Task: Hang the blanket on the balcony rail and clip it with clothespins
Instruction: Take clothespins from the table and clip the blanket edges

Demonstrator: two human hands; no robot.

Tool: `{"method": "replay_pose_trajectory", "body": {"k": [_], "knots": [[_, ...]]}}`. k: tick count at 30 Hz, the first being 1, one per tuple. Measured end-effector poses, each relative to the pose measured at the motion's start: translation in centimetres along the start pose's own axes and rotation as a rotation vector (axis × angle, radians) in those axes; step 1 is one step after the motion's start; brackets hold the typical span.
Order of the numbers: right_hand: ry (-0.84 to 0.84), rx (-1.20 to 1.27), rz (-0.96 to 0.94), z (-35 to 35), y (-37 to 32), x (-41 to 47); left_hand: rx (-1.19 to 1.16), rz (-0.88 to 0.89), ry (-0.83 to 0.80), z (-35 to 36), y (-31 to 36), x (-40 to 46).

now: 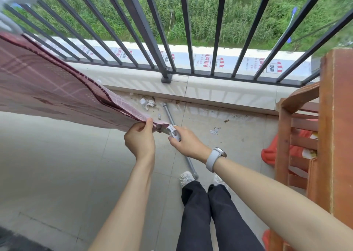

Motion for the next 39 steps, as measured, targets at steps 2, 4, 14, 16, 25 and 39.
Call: {"method": "replay_pose_trajectory", "body": {"k": [2, 4, 14, 16, 25, 39], "knots": [[0.020, -0.065, -0.020, -0.1, 0.0, -0.2, -0.002, -0.005, -0.004, -0.1, 0.0, -0.1], [0.008, -0.140, 0.015, 0.0, 0.4, -0.4, -0.008, -0.004, -0.002, -0.2, -0.1, -0.4], [0.138, -0.189, -0.002, -1.2, -0.1, -1.1, 0.038, 0.059, 0.027, -0.6, 0.1, -0.8], [0.175, -0.190, -0.086, -1.3, -0.7, -1.5, 0.036, 0.053, 0.024, -0.7, 0.1, -0.8], [0.375, -0.421, -0.205, -1.0, -1.0, -3.3, 0.074, 0.043, -0.011, -0.5, 0.0, -0.3], [0.366, -0.433, -0.101, 0.3, -1.5, 1.0, 0.016, 0.022, -0.080, -0.6, -0.4, 0.0]]}}
Point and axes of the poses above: each hand's wrist, its own x-axis towards the middle knuckle, its own z-axis out of the palm, y = z × x, the point moved 5 cm from there along x, towards the middle knuckle, and after that the axes turned 11 degrees about z, right-handed, at the moved point
